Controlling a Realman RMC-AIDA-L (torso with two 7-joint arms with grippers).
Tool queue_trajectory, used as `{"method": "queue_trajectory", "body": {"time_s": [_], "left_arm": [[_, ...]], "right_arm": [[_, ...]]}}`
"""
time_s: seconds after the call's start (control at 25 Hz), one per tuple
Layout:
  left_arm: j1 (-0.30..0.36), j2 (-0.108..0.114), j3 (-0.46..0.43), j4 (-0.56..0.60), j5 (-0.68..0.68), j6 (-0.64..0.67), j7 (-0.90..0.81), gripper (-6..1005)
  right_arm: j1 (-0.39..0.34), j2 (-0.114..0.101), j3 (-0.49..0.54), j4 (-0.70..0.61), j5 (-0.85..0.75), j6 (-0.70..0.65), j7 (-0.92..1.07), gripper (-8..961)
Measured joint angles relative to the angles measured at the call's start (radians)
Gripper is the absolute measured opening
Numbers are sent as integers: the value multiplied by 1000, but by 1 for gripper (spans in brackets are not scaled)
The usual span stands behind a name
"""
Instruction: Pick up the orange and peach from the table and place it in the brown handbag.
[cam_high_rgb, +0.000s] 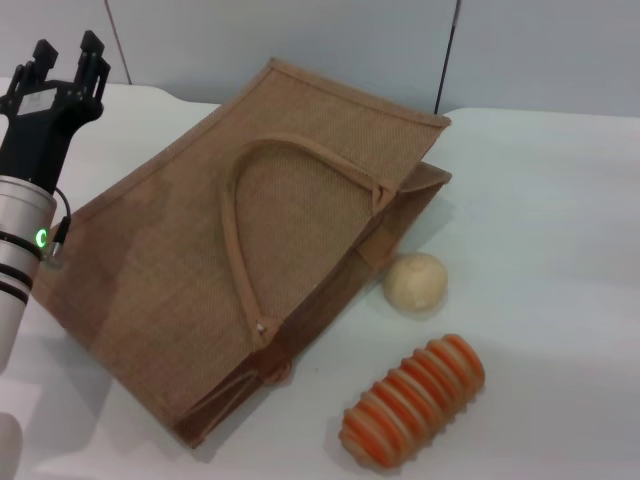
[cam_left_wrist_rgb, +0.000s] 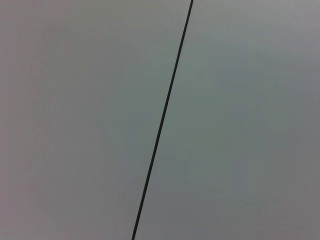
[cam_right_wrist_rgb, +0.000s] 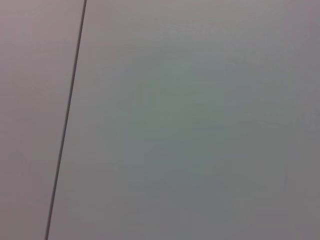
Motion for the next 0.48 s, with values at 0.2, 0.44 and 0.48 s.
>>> {"method": "queue_trajectory", "body": {"time_s": [0.2,0.44,0.48], "left_arm": [[5,1,-1,0,1,-38,-23,602],[9,1,-1,0,3,-46,-28,601],[11,0,-1,0,3,-46,-28,601]], "right_arm": [[0,1,-1,0,0,-2,8,763],[1,1,-1,1,0,-3,9,763],[1,1,-2,1,0,-3,10,763]]}}
